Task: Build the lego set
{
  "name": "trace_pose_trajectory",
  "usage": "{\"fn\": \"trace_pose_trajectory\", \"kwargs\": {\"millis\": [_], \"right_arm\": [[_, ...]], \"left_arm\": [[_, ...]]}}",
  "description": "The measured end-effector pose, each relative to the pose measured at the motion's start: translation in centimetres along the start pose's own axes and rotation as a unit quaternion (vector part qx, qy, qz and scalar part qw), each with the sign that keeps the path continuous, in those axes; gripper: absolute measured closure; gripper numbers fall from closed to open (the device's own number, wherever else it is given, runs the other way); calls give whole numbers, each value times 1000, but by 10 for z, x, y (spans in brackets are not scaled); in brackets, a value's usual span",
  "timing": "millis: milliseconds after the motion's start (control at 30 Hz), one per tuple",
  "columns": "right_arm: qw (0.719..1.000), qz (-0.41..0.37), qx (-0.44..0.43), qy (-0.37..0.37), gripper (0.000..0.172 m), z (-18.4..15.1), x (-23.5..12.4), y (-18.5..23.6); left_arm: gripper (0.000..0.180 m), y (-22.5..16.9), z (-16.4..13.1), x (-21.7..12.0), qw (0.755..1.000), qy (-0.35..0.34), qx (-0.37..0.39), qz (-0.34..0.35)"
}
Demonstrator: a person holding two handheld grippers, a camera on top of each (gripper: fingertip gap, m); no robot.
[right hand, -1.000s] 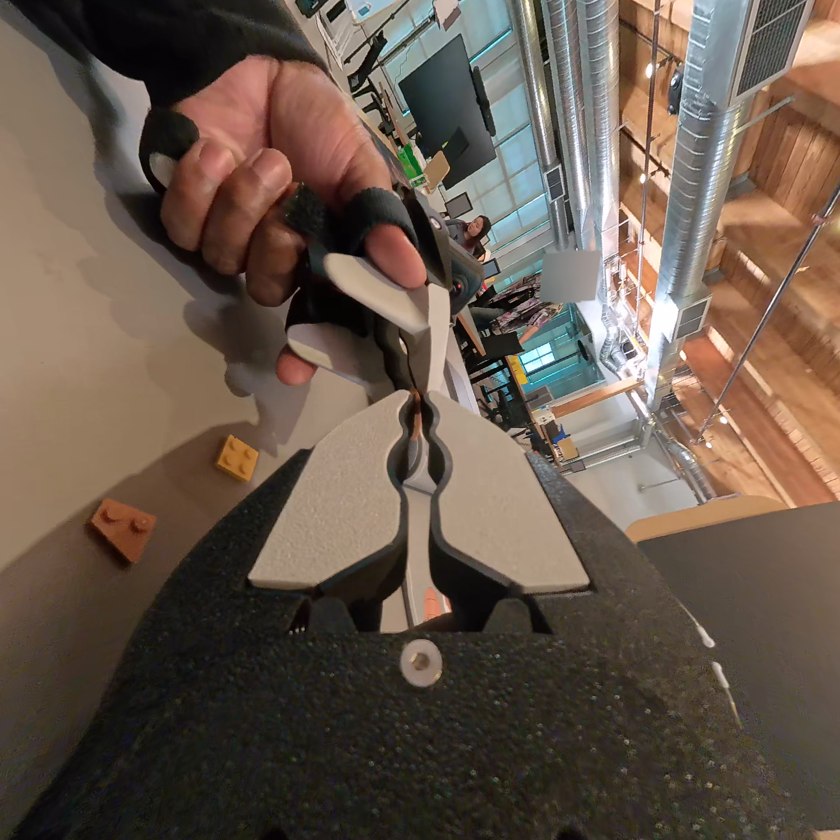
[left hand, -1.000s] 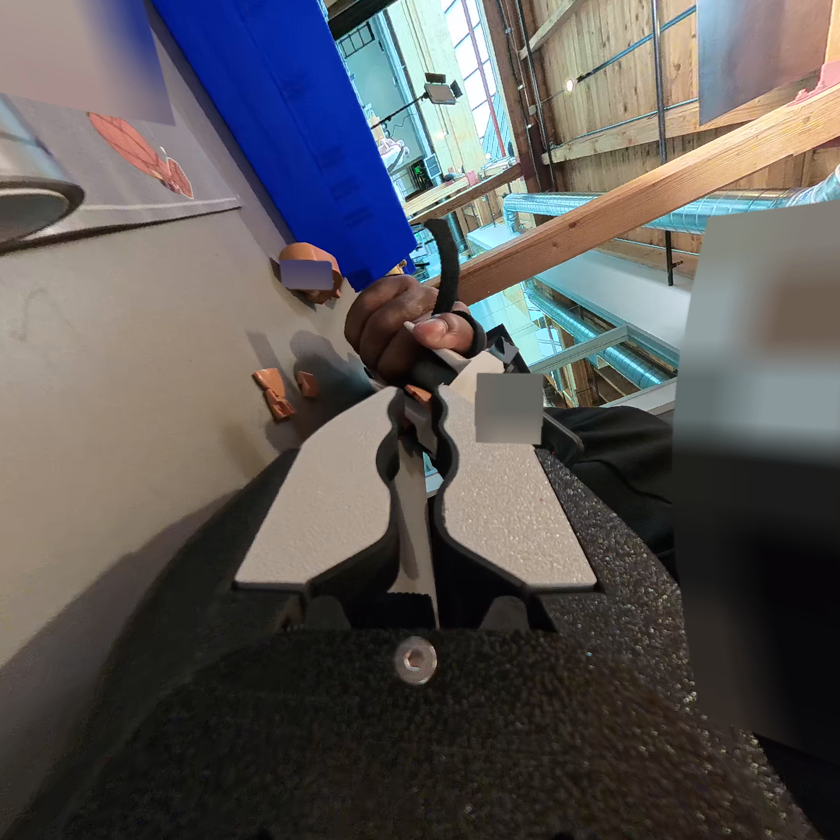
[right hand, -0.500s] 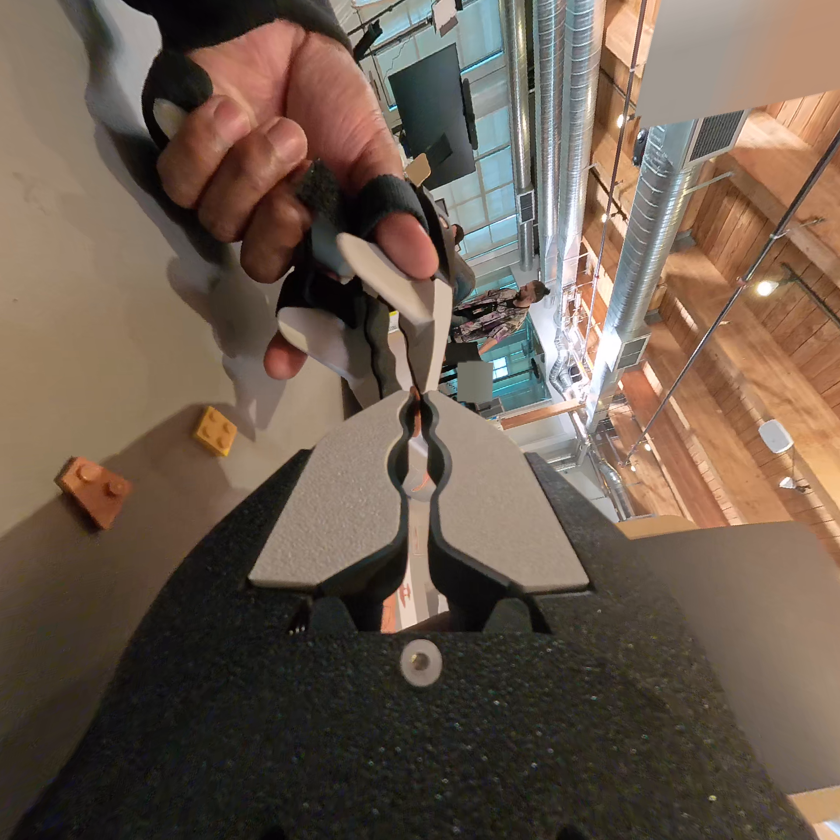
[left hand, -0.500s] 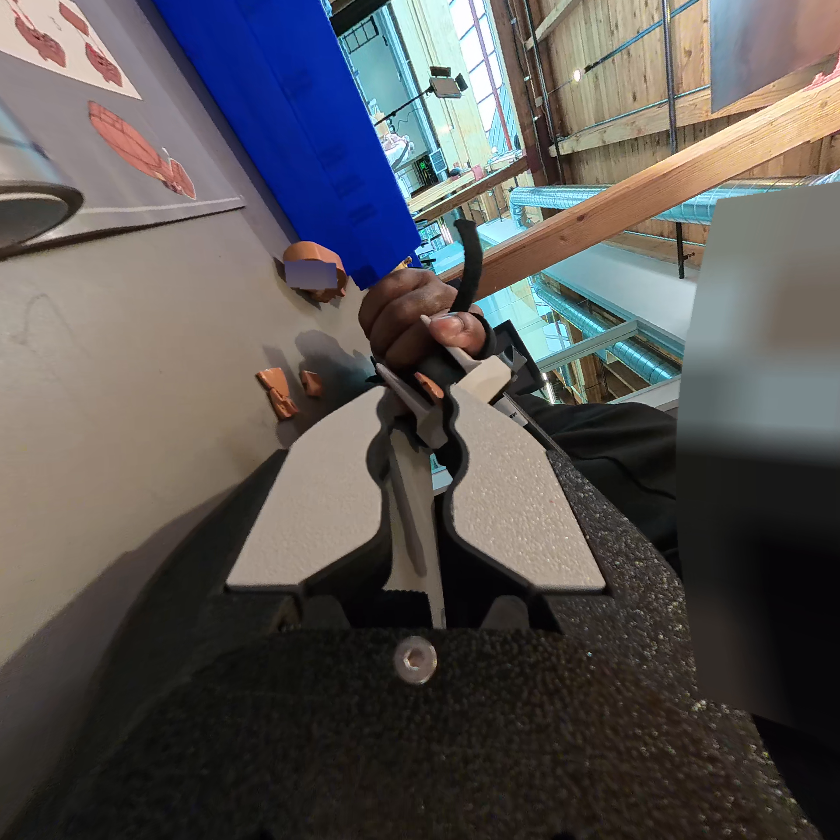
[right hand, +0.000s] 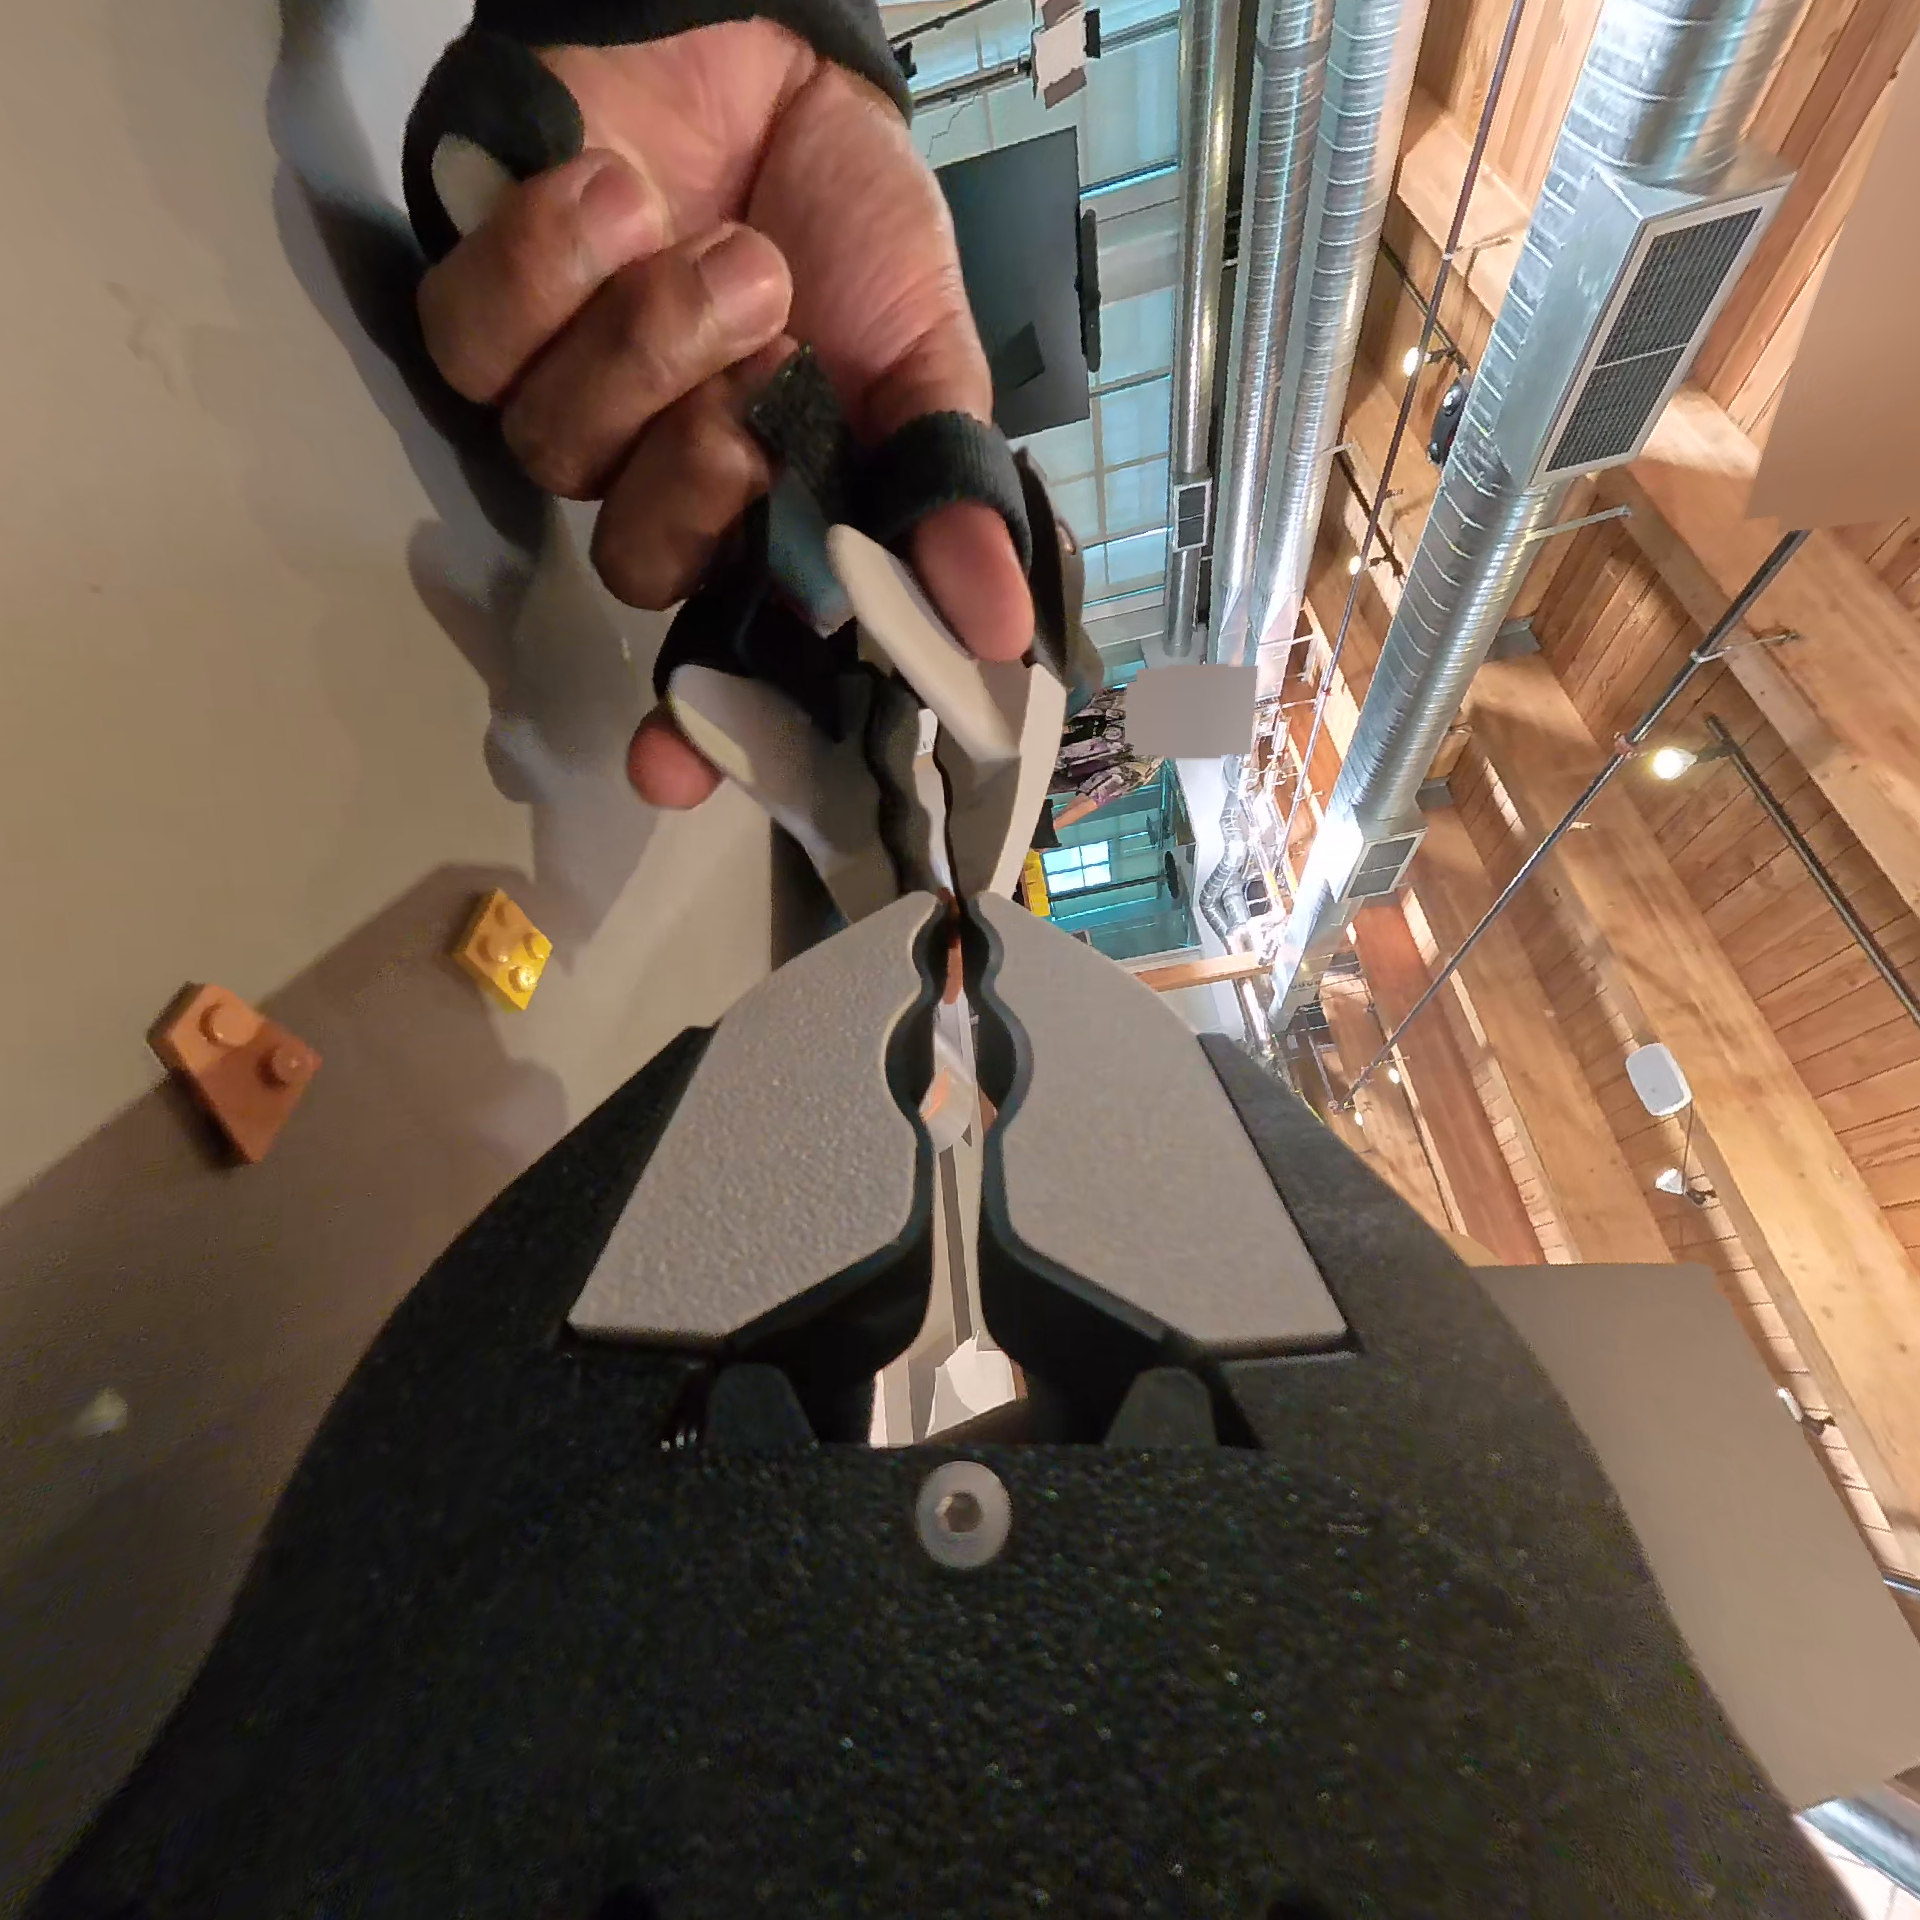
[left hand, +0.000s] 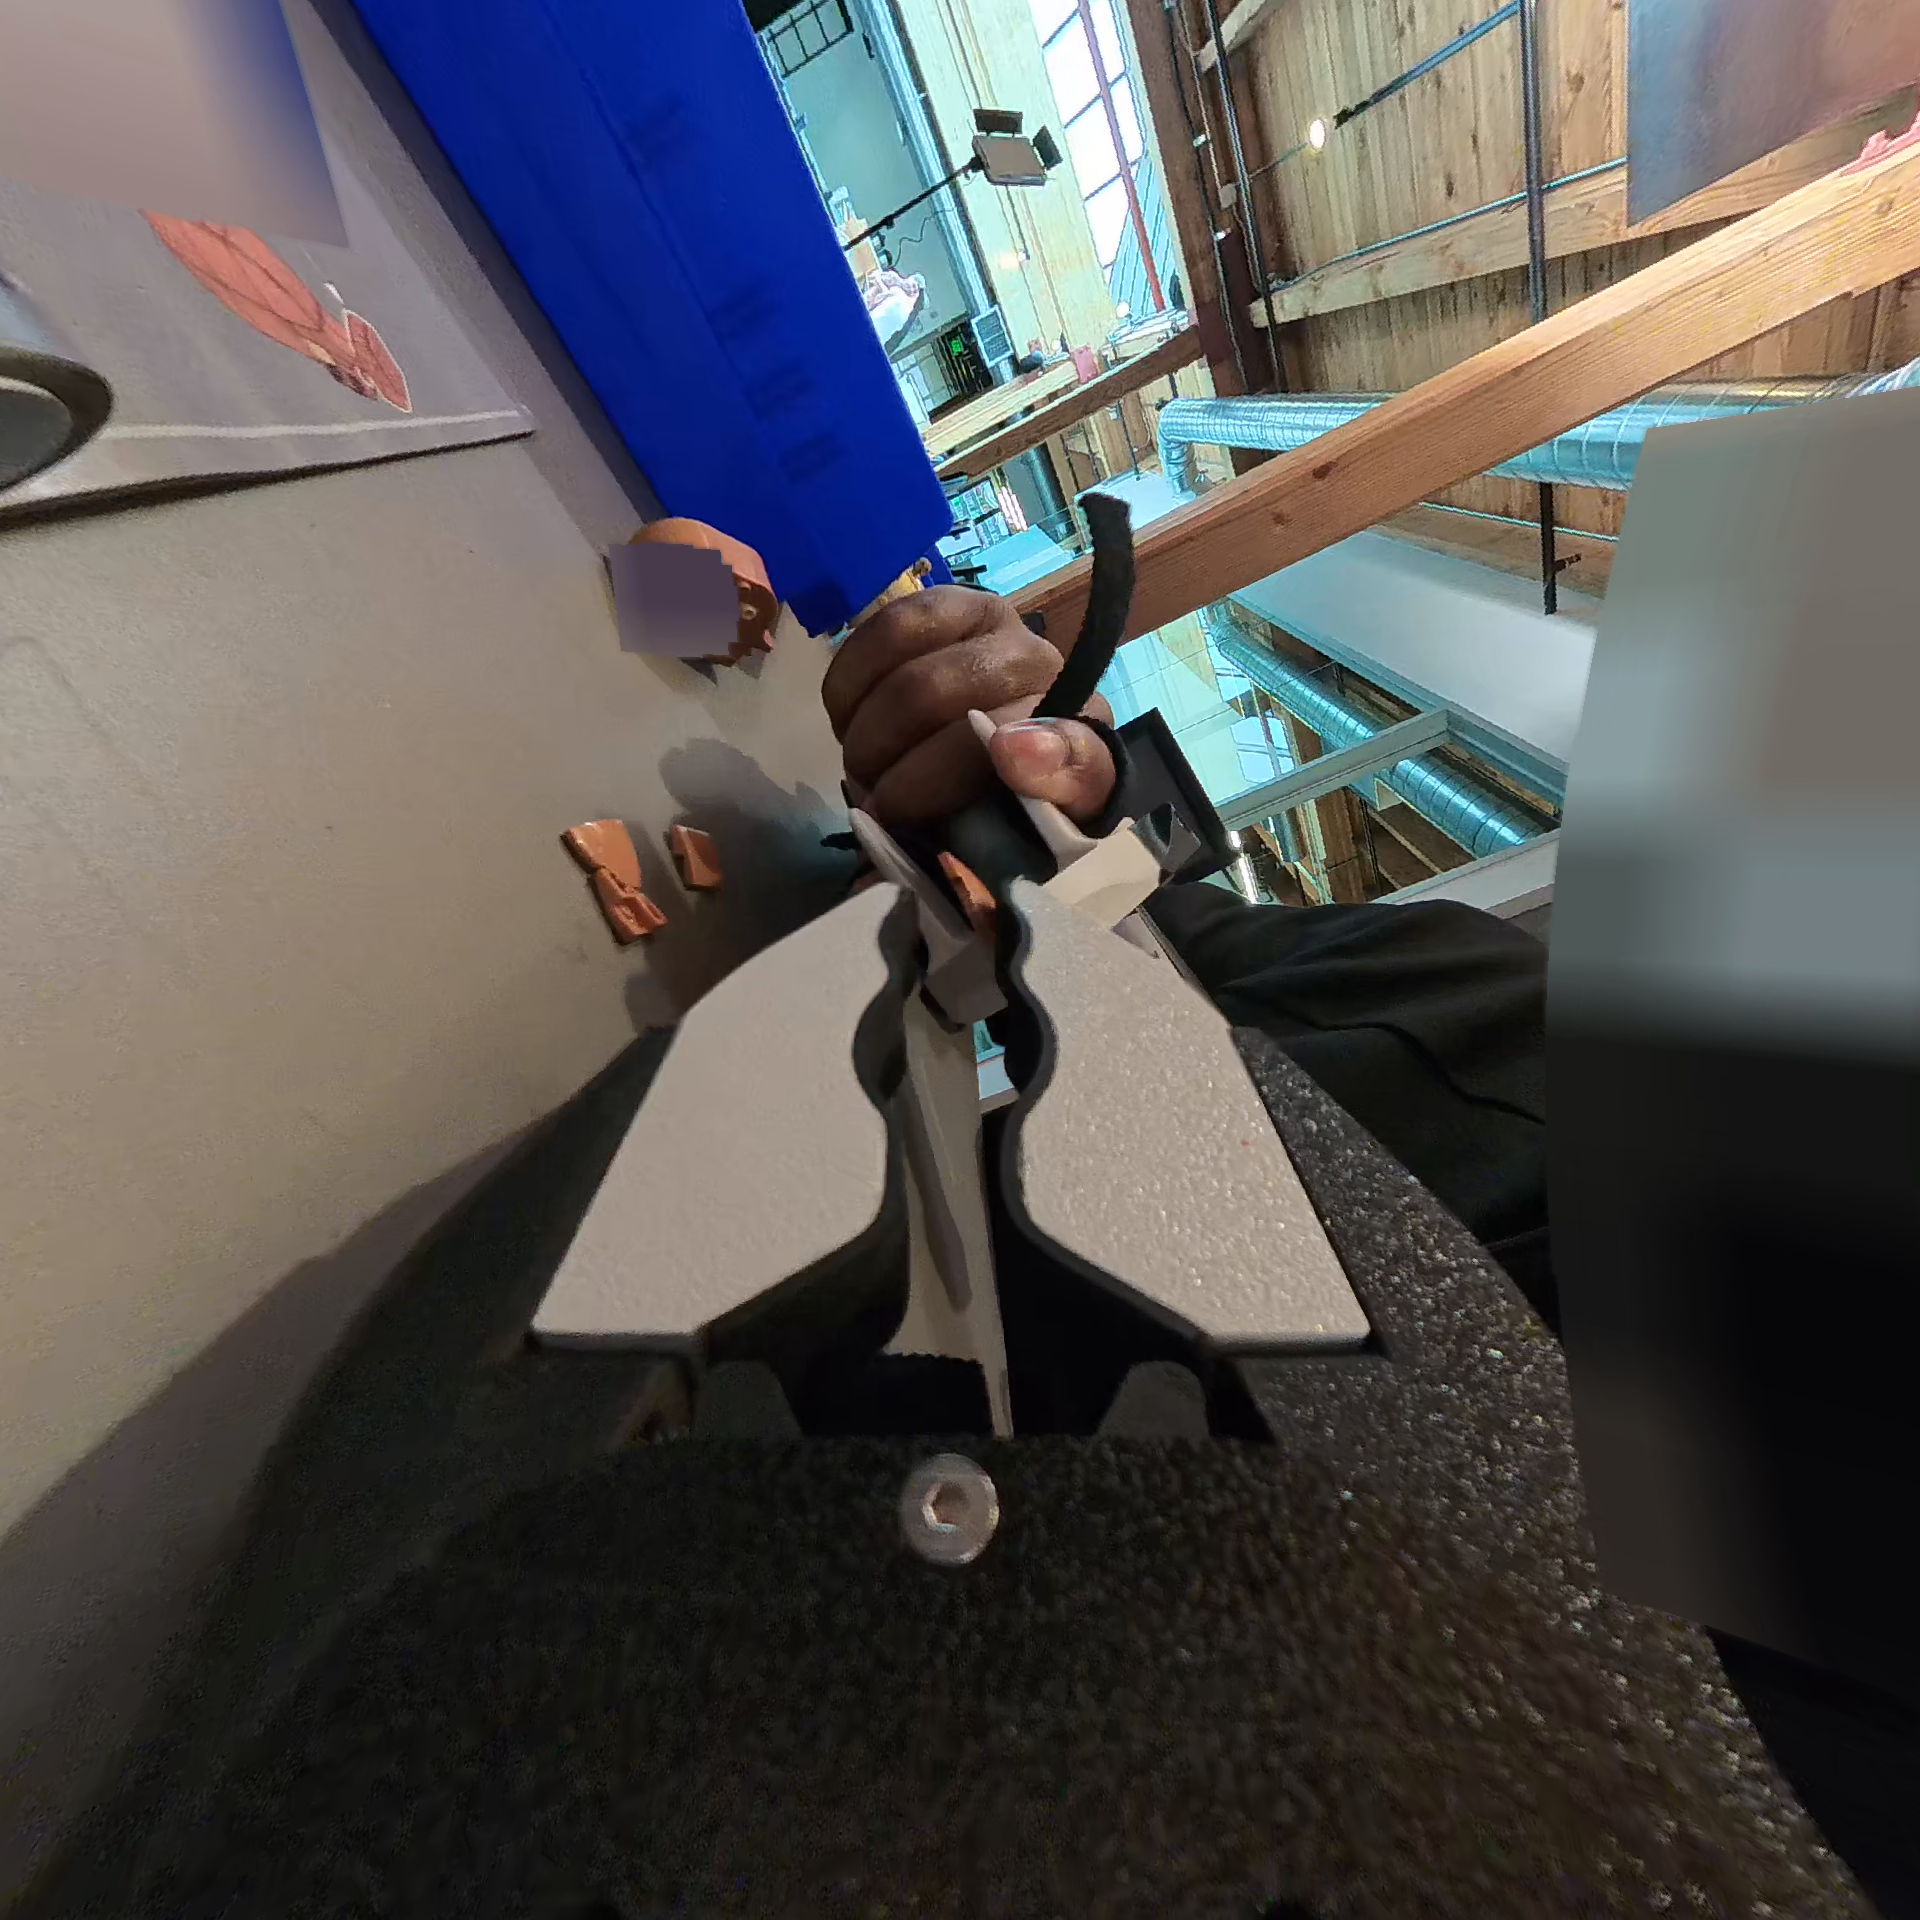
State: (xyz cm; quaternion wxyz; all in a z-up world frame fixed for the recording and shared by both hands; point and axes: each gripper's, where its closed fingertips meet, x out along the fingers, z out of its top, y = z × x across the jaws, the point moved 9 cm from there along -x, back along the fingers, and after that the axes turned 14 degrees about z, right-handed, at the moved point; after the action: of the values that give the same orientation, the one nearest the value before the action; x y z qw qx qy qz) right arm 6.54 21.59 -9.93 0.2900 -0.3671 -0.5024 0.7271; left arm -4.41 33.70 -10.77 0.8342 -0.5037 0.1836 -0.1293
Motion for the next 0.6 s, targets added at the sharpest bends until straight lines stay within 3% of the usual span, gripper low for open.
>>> {"fn": "trace_pose_trajectory", "kwargs": {"millis": [233, 367, 467, 533, 600], "right_arm": [[997, -4, 72, -3, 169, -5, 1, -5], [981, 68, 184, 1, 167, -10, -1, -9], [912, 219, 347, 27, 157, -15, 4, -6], [871, 260, 415, 32, 155, -15, 5, -5], [853, 284, 436, 44, 155, -14, 6, -5]], "left_arm": [[178, -2, 4, -4, 999, -33, 20, -12], [178, 0, 12, -15, 997, -64, 43, 12], [177, 3, 17, -22, 994, -70, 67, 52], [178, 4, 18, -24, 991, -67, 86, 78], [178, 3, 18, -24, 990, -64, 92, 85]]}}
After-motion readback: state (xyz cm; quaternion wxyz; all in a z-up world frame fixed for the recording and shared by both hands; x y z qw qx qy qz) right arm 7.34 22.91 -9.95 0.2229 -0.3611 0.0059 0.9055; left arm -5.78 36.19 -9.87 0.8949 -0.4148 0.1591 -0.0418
